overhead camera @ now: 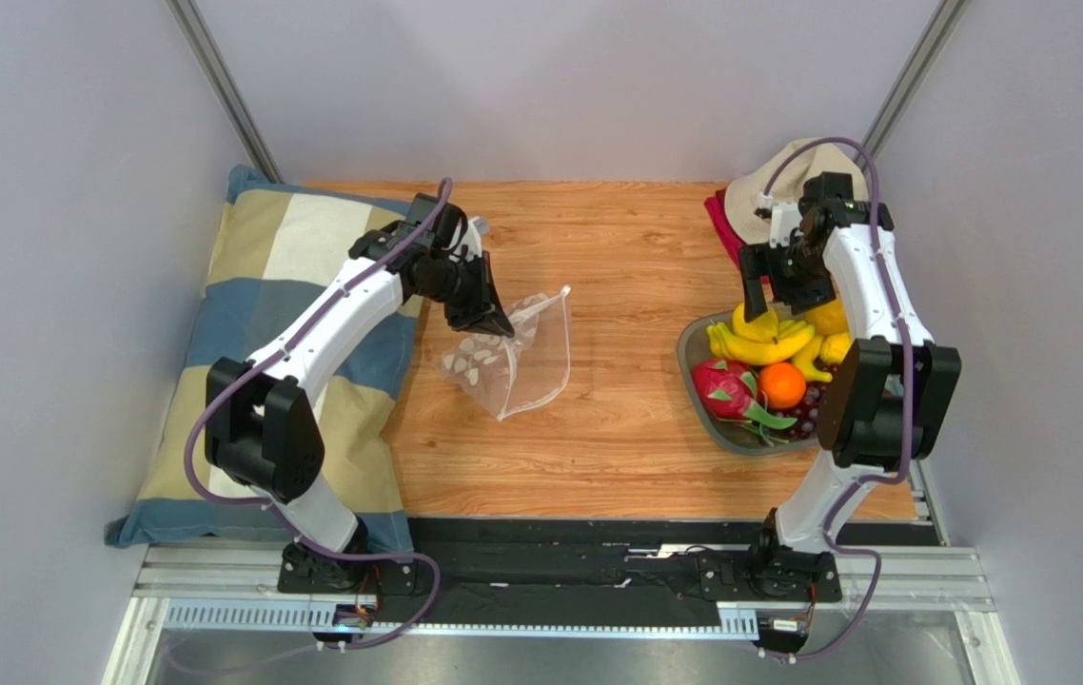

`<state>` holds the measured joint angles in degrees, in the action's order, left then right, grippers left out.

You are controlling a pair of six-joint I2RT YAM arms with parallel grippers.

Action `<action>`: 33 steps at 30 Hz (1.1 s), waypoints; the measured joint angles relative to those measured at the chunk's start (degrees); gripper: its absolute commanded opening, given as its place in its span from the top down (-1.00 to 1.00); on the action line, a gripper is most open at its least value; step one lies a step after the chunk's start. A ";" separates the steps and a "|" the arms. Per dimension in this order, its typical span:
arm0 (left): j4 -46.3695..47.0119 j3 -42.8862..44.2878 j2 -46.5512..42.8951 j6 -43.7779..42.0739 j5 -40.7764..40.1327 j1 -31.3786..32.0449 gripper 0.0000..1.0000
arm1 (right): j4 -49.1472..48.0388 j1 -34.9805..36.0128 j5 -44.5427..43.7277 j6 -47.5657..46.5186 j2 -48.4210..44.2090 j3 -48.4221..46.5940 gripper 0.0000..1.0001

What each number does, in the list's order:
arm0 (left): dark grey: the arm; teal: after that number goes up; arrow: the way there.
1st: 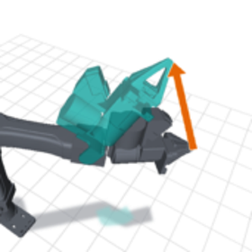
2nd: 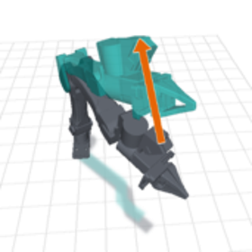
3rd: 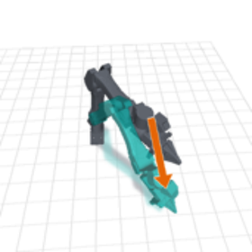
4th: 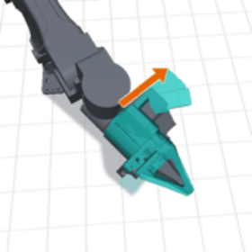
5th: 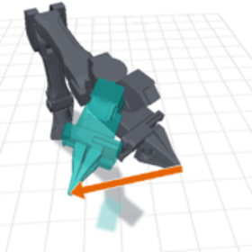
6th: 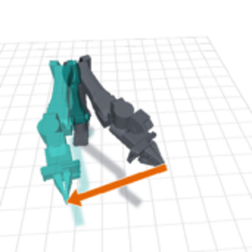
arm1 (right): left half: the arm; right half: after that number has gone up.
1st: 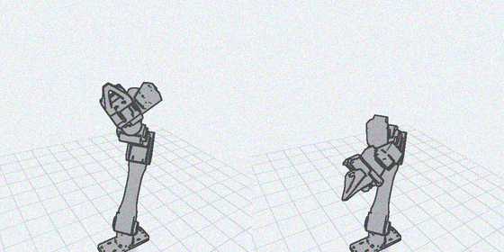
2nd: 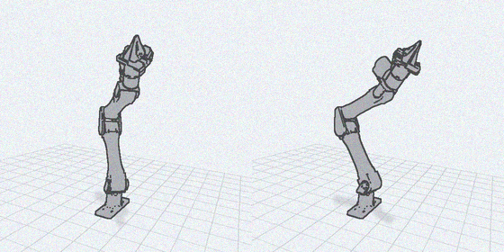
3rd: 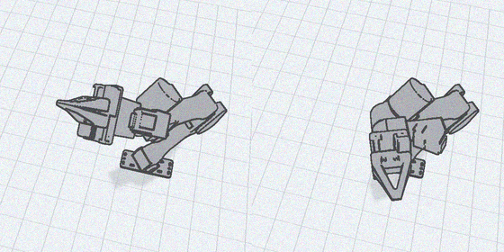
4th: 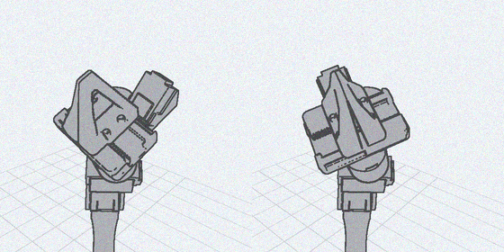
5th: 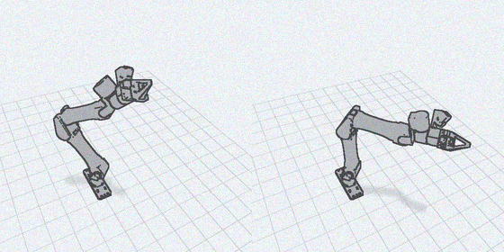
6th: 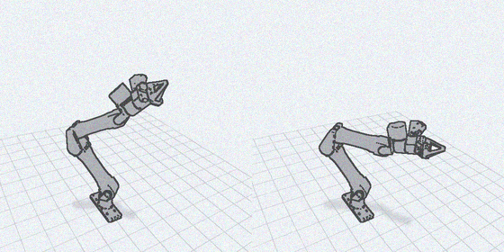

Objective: Place the food in the zip-top bag and seal the zipper
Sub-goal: Pick up the fake fruit from the bin.

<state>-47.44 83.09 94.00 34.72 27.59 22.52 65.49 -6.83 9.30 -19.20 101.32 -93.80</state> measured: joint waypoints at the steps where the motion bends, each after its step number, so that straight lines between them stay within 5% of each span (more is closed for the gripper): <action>1: 0.00 0.00 0.13 0.00 0.00 0.00 1.00 | -0.42 0.00 -0.31 0.59 0.90 -0.11 -0.62; 9: 0.00 0.00 0.66 0.11 0.61 0.00 1.00 | -1.07 0.00 -0.20 3.76 6.10 -0.33 -0.50; 16: 0.00 0.00 0.76 0.44 0.94 0.00 1.00 | -0.83 -0.28 0.98 4.92 6.38 -0.33 0.48; 22: 0.07 1.03 1.38 2.47 2.62 0.00 1.00 | 0.74 -1.18 5.38 5.49 5.53 -2.69 0.92; 33: 0.59 3.41 5.18 6.71 7.91 -0.35 1.00 | -0.46 2.08 29.92 9.64 -2.82 -11.37 0.92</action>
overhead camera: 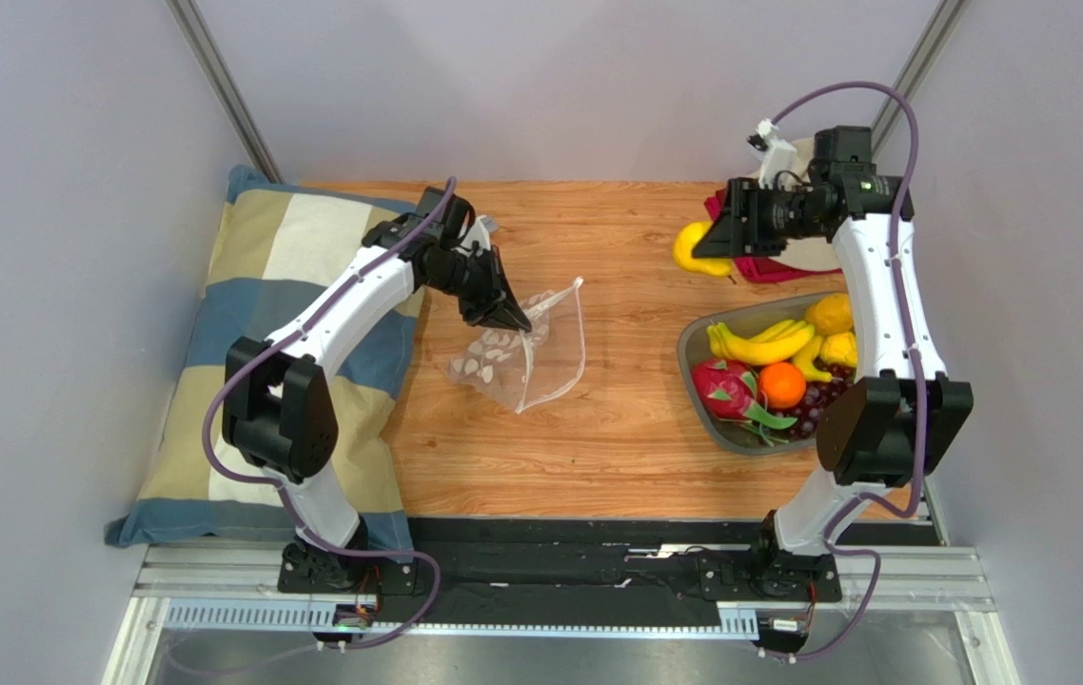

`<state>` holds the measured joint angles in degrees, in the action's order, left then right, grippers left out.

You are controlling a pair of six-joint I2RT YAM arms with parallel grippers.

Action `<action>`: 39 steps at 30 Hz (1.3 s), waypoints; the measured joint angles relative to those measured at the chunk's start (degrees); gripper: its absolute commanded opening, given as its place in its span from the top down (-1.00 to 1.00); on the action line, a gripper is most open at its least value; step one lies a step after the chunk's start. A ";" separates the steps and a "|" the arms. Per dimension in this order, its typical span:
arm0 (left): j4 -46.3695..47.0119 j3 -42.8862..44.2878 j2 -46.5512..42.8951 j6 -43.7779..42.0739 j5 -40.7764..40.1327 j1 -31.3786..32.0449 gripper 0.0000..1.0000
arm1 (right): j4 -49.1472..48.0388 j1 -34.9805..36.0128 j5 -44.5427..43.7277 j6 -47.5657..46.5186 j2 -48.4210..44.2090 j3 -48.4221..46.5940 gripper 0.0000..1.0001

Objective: Place the food in the zip-top bag and seal the zipper
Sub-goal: Pick up the fake fruit from the bin, then place the fake fruit in the zipper food storage bag.

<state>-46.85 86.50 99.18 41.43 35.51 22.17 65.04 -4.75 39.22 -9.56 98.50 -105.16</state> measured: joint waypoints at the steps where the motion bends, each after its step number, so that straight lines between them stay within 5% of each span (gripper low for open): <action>1: 0.00 0.20 0.17 0.33 0.22 -0.04 1.00 | -0.83 1.09 2.05 0.90 -0.76 0.04 0.92; 7: 0.61 0.46 0.37 1.68 1.99 -0.57 1.00 | -11.34 14.51 10.10 7.48 -5.42 3.10 0.89; 15: 2.99 0.42 0.42 3.37 6.54 -1.99 1.00 | -15.50 34.34 5.14 4.09 -6.23 8.37 0.95; 28: 9.38 -2.69 0.07 6.51 21.51 -3.30 1.00 | -14.86 36.57 -8.41 2.32 -5.90 14.49 0.90; 31: 11.32 -3.85 -0.07 8.41 23.89 -3.34 1.00 | -13.53 37.27 -11.54 1.27 -5.42 13.00 0.54; 32: 12.04 -4.13 -0.09 9.01 24.57 -3.34 1.00 | -12.90 37.81 -12.98 0.72 -4.90 11.96 0.19; 35: 13.31 -4.76 -0.09 10.16 25.97 -3.63 1.00 | -10.38 39.63 -16.33 -0.63 -3.04 9.14 -0.39; 39: 15.02 -5.33 -0.09 10.84 27.15 -3.82 1.00 | -8.31 40.72 -16.11 -0.35 -1.77 7.69 -0.69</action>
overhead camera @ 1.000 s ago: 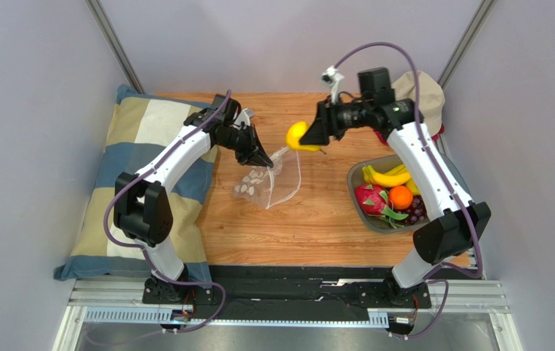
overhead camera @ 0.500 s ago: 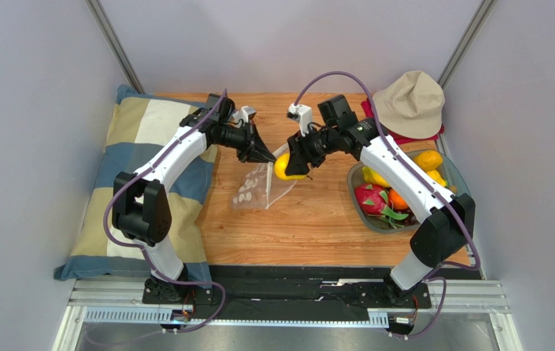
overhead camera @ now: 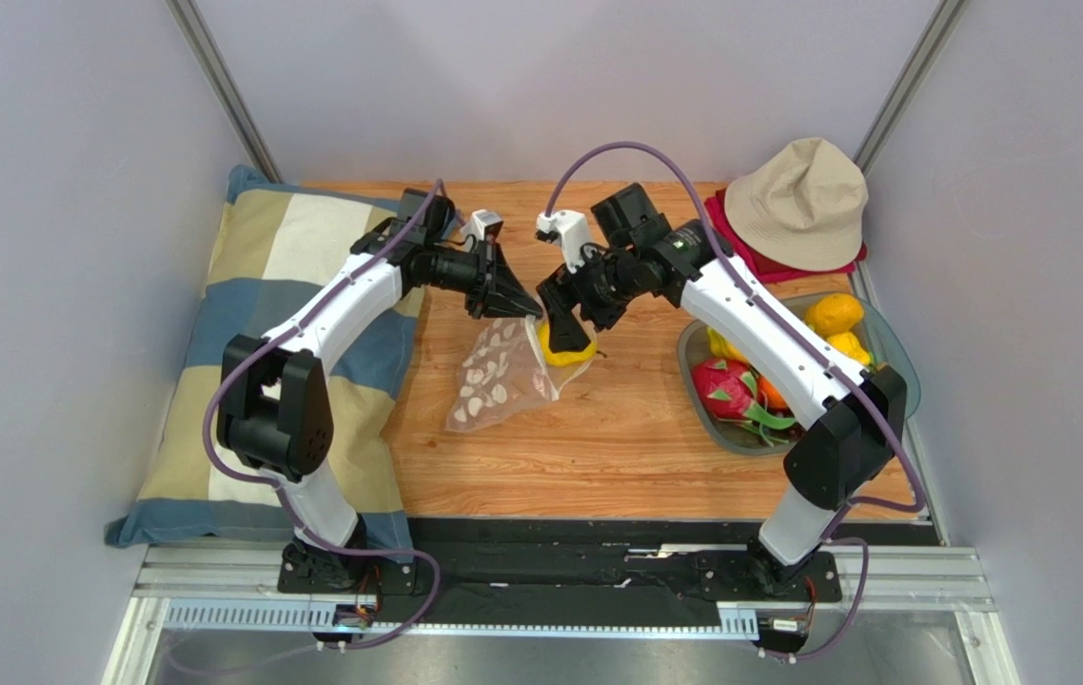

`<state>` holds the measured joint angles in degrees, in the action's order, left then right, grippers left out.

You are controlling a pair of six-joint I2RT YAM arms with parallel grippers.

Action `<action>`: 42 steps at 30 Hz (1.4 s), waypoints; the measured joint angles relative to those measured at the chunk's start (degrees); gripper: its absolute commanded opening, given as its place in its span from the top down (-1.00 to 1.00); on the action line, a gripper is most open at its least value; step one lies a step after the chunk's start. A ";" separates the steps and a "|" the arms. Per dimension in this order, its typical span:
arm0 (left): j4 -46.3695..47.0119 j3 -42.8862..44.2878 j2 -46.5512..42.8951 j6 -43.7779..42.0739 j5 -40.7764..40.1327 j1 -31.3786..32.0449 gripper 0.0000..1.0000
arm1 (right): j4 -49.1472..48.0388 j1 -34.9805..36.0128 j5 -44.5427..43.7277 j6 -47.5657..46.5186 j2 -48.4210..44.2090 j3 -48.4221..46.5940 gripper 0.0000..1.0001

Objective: Place the food in the zip-top bag and seal the zipper
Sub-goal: Place the fake fruit in the zipper food storage bag, then adjust the zipper food storage bag at the center of the board.

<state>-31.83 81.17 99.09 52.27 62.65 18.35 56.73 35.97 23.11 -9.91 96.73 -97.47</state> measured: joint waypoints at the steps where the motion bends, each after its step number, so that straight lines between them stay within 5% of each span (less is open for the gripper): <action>1: 0.33 -0.15 0.00 -0.02 0.20 0.00 1.00 | 0.31 0.00 0.52 0.31 0.02 -0.33 -0.75; 9: 2.03 -1.03 0.00 -0.04 0.87 -0.04 1.00 | 0.81 -6.23 10.38 5.33 -0.61 -4.20 -0.60; 19: 3.96 -1.51 -0.20 0.28 0.72 -0.09 1.00 | -1.62 -10.95 14.82 14.19 -2.01 6.16 -0.34; 21: 4.04 -1.62 -0.35 0.35 0.68 -0.09 1.00 | -2.14 -10.80 15.65 15.50 -1.09 6.49 0.43; 22: 3.98 -1.62 -0.42 0.33 0.52 -0.09 1.00 | -2.64 -10.75 16.26 16.09 -0.35 6.49 0.98; 27: -0.17 -0.98 -1.07 -2.75 -2.19 -0.26 1.00 | -2.80 -11.15 19.82 17.62 2.34 6.43 1.00; 37: -18.40 6.05 -12.20 -18.75 -34.62 0.57 1.00 | -3.89 -17.66 25.24 17.53 -1.44 7.17 1.00; 42: -21.22 7.17 -10.14 -20.00 -41.27 3.80 1.00 | -1.31 -17.16 24.00 13.09 3.98 4.28 1.00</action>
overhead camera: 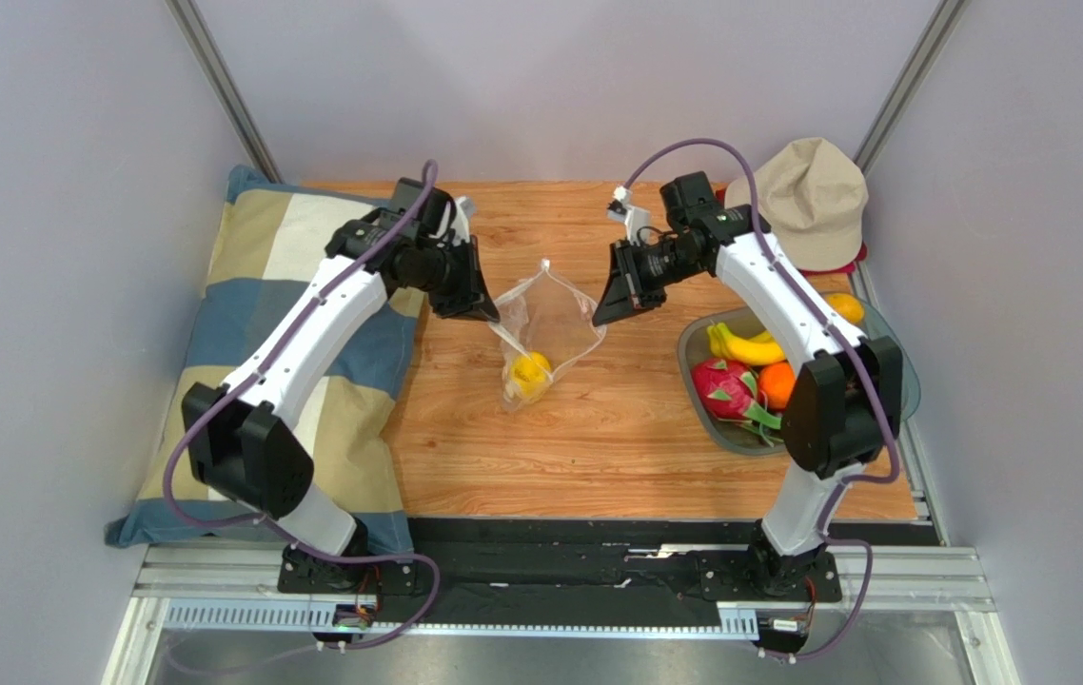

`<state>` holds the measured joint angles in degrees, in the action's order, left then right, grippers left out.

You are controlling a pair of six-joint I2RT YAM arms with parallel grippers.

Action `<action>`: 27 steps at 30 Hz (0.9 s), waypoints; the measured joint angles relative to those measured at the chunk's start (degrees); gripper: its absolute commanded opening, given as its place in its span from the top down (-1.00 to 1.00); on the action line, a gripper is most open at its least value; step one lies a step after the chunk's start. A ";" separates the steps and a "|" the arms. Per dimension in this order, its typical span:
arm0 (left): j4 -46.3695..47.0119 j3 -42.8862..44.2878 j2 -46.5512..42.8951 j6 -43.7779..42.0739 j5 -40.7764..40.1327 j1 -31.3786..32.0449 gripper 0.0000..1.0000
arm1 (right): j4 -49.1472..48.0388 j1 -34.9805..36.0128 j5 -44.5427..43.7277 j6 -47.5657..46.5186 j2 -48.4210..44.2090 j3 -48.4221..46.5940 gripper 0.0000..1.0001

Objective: Place the food in the zip-top bag and seal the zipper
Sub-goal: Adjust the zipper food storage bag at the center of the board, then pick up the fake fruit from the bin.

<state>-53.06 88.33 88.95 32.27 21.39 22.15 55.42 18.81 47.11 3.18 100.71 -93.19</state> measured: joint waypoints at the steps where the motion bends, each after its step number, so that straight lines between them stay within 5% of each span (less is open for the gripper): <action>1: -0.24 -0.02 1.16 0.02 -0.70 0.57 1.00 | 1.11 0.09 -1.09 -1.25 1.90 -1.16 0.96; 3: -0.48 -0.02 3.34 0.17 -1.40 1.42 1.00 | 2.64 0.02 -2.93 -3.10 4.07 -2.47 0.70; 4: -0.50 -0.02 4.20 0.24 -1.49 1.64 1.00 | 3.30 -0.22 -3.76 -3.87 4.48 -2.84 0.28; 7: -0.50 -0.02 5.27 0.57 -1.64 1.70 1.00 | 7.19 -1.53 -5.53 -6.82 4.70 -5.29 -0.33; 8: -0.48 -0.02 5.29 0.66 -1.62 1.66 1.00 | 8.83 -2.34 -5.99 -8.37 4.68 -7.04 -0.39; 19: -0.28 -0.02 5.27 0.90 -0.31 1.55 1.00 | 19.17 -9.79 -25.94 -23.78 0.52 -9.27 -0.43; 27: -0.26 -0.02 5.27 0.85 0.83 1.55 1.00 | 20.33 -9.57 -38.77 -28.57 6.34 -8.07 -0.33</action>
<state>-53.32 88.31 94.21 33.12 22.22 23.70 75.75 9.23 8.34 -25.39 107.04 -101.25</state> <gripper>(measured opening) 0.007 0.691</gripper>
